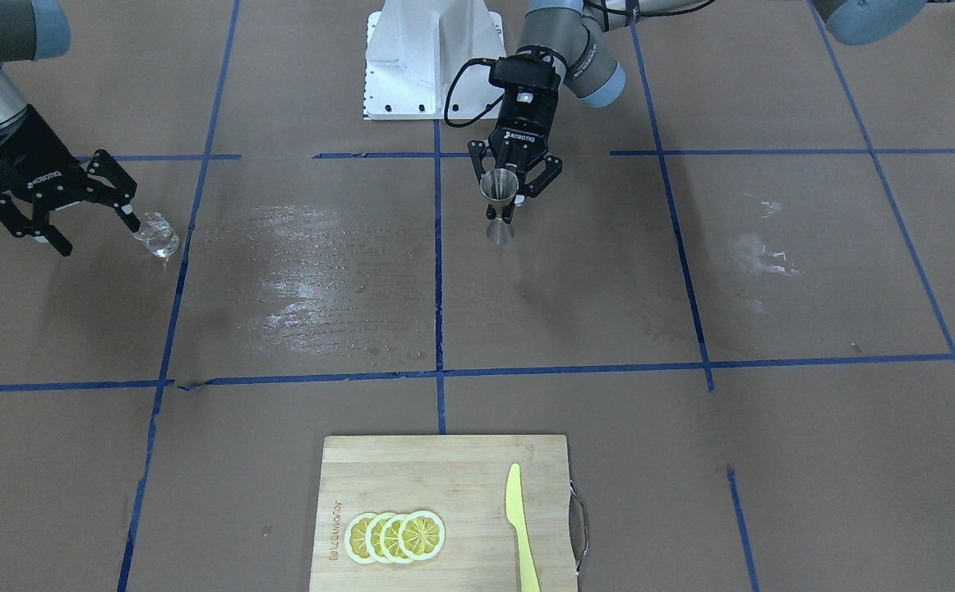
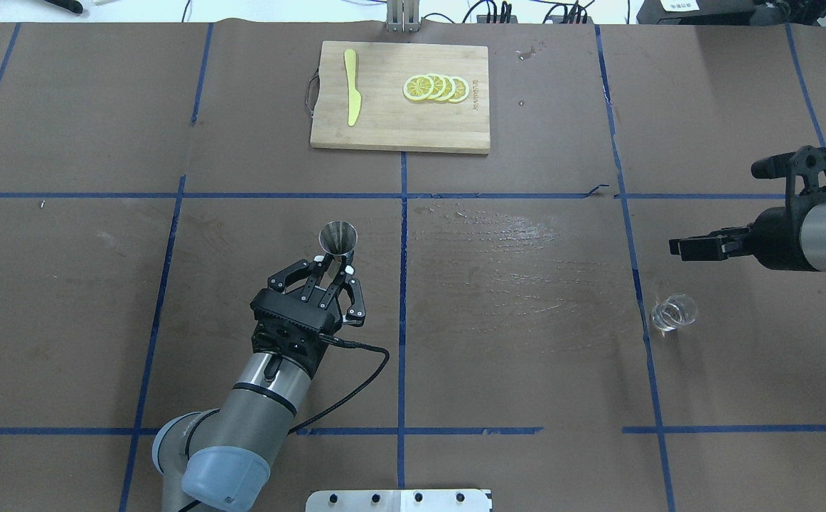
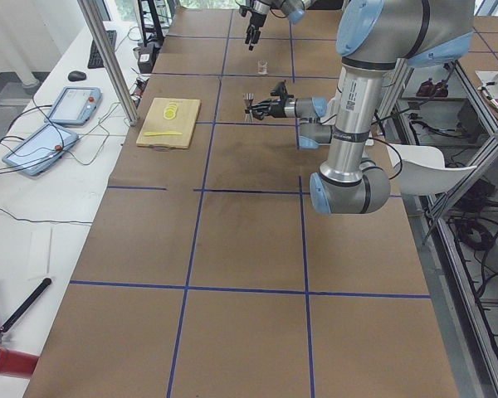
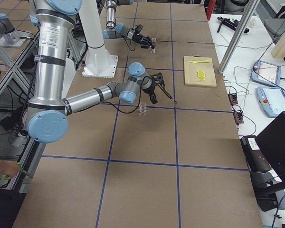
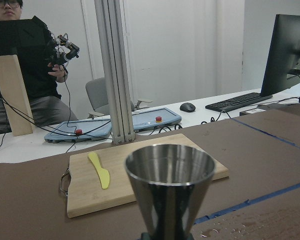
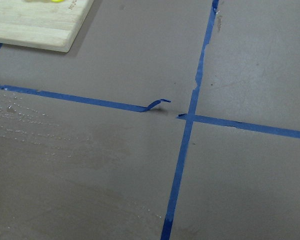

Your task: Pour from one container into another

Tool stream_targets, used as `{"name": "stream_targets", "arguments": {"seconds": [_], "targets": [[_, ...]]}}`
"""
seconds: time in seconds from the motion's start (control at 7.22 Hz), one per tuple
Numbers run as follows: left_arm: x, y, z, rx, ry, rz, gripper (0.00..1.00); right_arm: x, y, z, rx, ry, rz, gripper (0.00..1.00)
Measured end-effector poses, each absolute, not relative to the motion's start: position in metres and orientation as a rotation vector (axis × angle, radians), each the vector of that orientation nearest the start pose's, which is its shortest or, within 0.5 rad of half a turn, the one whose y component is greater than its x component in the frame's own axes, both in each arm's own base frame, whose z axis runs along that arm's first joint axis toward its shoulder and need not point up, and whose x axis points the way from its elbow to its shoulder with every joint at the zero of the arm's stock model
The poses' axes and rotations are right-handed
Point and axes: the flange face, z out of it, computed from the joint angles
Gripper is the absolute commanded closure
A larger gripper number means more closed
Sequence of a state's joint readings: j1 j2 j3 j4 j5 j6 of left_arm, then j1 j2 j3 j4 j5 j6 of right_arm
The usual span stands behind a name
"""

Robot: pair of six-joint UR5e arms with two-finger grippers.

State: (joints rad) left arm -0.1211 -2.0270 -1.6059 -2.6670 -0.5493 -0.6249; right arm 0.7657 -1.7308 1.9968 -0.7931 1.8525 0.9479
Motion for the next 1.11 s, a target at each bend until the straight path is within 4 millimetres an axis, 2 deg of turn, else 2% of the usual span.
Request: {"name": "stream_targets", "arguments": {"seconds": [0.55, 0.83, 1.11], "targets": [[0.563, -0.289, 0.253, 1.361, 0.808, -0.161, 1.0, -0.27, -0.331, 0.449, 0.596, -0.841, 0.19, 0.04], [0.566, -0.29, 0.249, 1.361, 0.81, -0.164, 1.0, -0.299, -0.298, 0.452, 0.735, -0.795, 0.319, 0.03], [0.566, -0.291, 0.249, 1.362, 0.811, -0.166, 1.0, -0.325, -0.255, 0.46, 0.893, -0.757, 0.345, 0.03]]}}
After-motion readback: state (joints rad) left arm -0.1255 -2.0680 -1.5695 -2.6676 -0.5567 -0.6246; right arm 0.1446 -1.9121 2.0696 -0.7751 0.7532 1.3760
